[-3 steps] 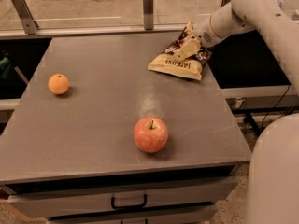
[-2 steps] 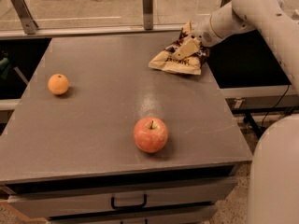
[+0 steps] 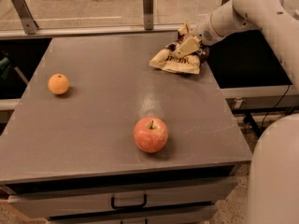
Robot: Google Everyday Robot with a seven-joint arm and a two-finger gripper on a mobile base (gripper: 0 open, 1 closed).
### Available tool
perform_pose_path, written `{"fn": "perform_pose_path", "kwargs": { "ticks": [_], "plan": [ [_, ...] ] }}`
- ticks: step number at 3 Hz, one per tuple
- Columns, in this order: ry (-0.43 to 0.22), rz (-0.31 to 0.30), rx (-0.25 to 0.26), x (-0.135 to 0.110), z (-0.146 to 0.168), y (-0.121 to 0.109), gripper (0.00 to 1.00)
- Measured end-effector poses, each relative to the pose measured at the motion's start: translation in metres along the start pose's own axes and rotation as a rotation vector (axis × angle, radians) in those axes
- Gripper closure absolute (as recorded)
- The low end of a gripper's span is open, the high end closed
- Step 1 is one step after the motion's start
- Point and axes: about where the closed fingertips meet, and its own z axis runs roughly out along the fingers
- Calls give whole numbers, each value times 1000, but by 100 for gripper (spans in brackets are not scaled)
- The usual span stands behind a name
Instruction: Move brown chip bag near orange
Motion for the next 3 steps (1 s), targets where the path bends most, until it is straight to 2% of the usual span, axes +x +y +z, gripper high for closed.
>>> {"fn": "perform_pose_path", "kwargs": {
  "ticks": [3],
  "plan": [
    [0,0,0,-1,-1,0,100]
  ]
}}
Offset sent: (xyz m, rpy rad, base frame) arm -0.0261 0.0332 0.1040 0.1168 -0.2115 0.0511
